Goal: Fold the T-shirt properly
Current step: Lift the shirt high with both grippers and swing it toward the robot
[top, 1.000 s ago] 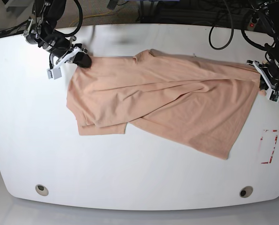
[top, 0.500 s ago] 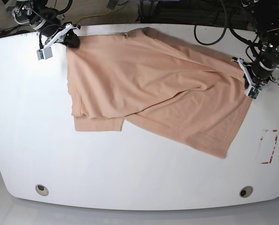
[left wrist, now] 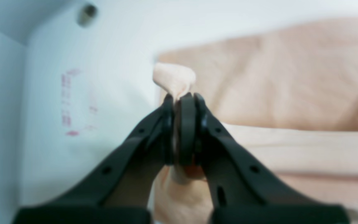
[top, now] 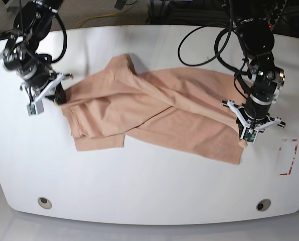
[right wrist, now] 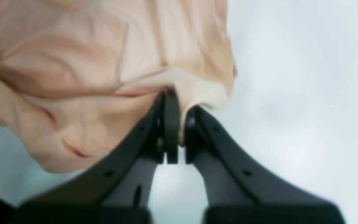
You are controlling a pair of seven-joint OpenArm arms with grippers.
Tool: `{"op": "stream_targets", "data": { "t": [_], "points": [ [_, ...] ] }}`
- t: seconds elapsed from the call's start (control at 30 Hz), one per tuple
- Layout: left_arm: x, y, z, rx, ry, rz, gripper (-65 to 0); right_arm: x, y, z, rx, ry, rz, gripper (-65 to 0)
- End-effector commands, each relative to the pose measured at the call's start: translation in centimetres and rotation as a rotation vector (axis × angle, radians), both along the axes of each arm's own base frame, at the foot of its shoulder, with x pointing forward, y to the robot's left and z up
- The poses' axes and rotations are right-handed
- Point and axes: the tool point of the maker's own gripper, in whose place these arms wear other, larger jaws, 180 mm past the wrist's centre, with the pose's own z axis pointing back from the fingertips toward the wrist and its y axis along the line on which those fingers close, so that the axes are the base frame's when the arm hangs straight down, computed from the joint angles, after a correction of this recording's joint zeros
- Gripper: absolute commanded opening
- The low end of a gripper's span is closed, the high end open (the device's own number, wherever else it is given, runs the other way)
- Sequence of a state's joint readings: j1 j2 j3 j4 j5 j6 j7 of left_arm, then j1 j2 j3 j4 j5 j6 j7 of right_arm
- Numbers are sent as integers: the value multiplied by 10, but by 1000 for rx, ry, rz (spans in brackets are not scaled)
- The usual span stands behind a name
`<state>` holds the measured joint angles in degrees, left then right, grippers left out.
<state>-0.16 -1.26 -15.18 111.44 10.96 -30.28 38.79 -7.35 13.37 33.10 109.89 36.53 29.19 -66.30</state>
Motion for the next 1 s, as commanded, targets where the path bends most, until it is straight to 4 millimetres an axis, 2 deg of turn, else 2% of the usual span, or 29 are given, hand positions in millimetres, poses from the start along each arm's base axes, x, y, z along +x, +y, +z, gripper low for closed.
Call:
{"op": "stream_targets", "data": {
  "t": [0.0, 0.17, 0.3, 0.43, 0.5, 0.57, 0.6, 0.7, 0.77, 0.8, 0.97],
  "points": [
    [17, -5, 32, 3, -101, -8, -650, 28, -9, 19, -34, -66, 13, -650],
    [43, 3, 81, 26, -212, 17, -650, 86, -21, 47, -55, -127, 21, -650],
    [59, 19, 120, 73, -263, 57, -650, 129, -29, 73, -42, -160, 34, -650],
    [75, 30, 160, 97, -337, 79, -650, 172, -32, 110, -43, -196, 59, -650],
    [84, 33, 180, 93, -376, 84, -650, 192, -31, 137, -49, -233, 74, -650],
    [91, 45, 209, 120, -426, 111, -650, 208, -31, 164, -67, -269, 89, -650],
    [92, 49, 218, 130, -441, 118, -650, 213, -30, 173, -74, -279, 93, -650],
    [101, 64, 263, 149, -514, 141, -650, 233, -27, 226, -112, -343, 119, -650],
    [101, 70, 286, 160, -557, 153, -649, 239, -22, 248, -132, -375, 132, -650],
    [99, 74, 305, 170, -593, 161, -649, 241, -22, 266, -155, -401, 139, -650],
    [87, 83, 367, 191, -722, 187, -649, 242, -15, 342, -239, -504, 159, -650]
  ]
}}
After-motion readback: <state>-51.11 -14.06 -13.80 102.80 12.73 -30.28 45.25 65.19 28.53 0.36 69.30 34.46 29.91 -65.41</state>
